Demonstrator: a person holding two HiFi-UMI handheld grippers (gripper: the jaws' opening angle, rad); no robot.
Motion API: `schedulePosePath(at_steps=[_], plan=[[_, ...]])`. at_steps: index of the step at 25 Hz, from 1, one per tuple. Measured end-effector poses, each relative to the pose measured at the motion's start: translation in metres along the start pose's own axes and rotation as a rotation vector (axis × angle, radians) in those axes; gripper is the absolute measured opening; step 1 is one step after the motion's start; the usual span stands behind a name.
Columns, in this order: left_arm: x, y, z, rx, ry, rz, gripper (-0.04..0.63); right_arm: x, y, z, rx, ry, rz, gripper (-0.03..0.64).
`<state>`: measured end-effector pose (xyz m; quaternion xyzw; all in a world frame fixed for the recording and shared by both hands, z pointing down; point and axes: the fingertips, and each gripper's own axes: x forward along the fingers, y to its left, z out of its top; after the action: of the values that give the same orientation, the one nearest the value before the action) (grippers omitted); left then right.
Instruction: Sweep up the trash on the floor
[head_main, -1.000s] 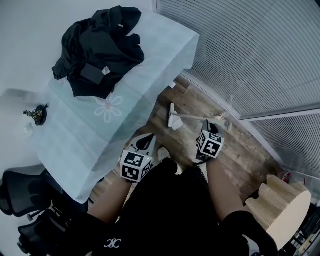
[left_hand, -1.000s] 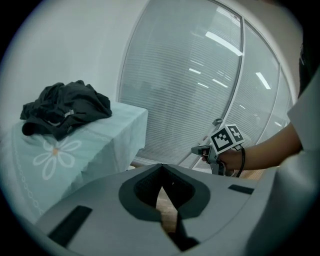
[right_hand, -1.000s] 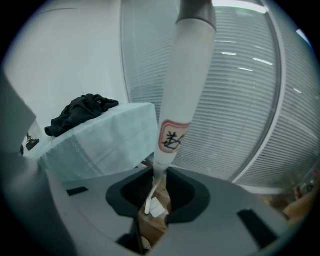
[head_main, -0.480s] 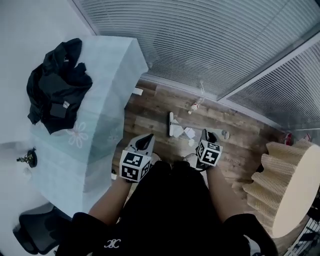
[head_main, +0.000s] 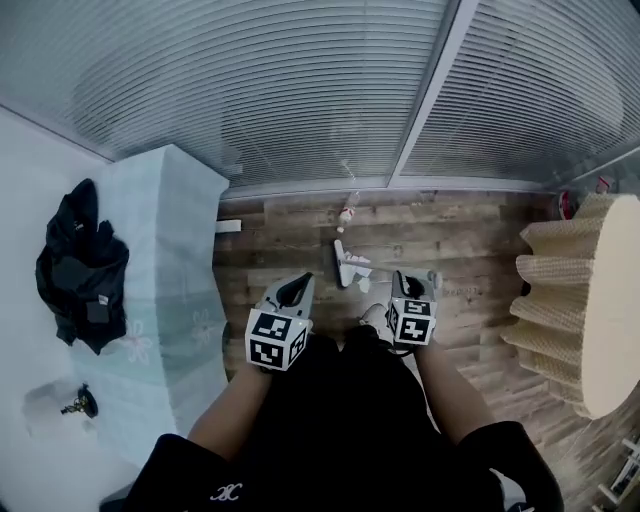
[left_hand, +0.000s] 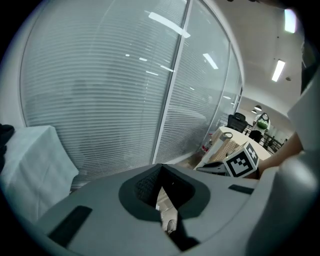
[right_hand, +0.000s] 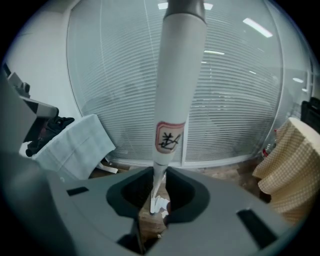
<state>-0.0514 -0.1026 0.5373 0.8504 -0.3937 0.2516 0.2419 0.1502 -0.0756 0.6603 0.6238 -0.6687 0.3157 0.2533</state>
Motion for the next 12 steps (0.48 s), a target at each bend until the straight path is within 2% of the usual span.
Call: schedulePosePath(at_steps=[6, 12], plan=[[0.044, -0.008, 0.028, 0.094, 0.035, -0.125, -0.006, -0.010, -0.009, -0.001, 0.088, -0.015, -0.050, 0.087], [0.088, 0.043, 0.059, 0.171, 0.057, -0.272, -0.006, 0.011, 0.039, 0.041, 0.111, -0.051, -0.063, 0.084]])
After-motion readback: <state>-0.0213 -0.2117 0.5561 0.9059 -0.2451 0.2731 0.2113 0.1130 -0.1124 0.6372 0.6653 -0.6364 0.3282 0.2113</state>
